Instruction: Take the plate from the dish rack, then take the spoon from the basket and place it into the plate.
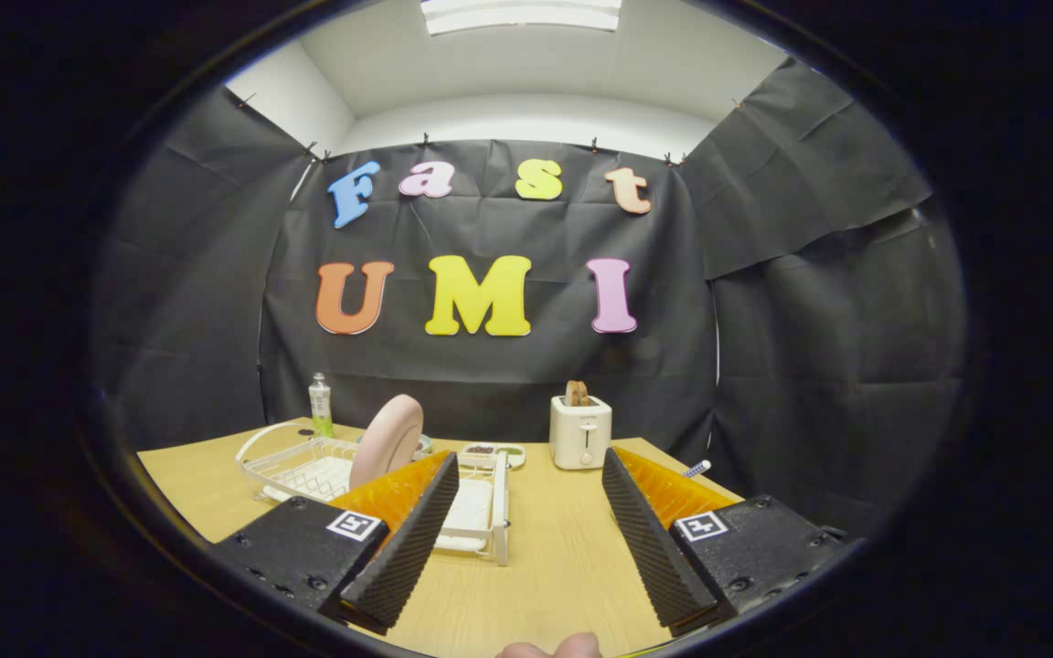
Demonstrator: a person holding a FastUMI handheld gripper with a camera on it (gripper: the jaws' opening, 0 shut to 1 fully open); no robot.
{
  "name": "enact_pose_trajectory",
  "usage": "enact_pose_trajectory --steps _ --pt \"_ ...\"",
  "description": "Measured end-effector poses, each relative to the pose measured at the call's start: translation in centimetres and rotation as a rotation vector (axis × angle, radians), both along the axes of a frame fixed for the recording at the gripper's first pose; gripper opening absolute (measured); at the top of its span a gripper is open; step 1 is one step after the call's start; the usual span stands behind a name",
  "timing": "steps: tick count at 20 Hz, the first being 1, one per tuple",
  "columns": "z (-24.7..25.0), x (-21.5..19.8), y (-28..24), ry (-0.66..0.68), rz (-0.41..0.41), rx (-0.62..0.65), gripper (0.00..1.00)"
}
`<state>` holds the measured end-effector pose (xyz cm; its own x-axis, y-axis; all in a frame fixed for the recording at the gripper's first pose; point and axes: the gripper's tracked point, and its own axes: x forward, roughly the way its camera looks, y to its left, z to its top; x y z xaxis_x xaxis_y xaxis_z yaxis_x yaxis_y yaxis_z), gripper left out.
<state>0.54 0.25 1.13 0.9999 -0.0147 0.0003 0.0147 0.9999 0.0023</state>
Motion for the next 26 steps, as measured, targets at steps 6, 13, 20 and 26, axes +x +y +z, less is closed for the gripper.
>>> enact_pose_trajectory --steps 6,13,20,26 --pt "2.7 2.7 1.6 0.045 0.055 0.008 1.0" --pt "9.0 8.8 8.0 0.179 0.236 0.003 1.0" --pt "7.6 15.2 13.4 0.421 0.305 -0.046 1.0" --pt "4.2 19.3 16.5 0.632 0.326 0.026 1.0"
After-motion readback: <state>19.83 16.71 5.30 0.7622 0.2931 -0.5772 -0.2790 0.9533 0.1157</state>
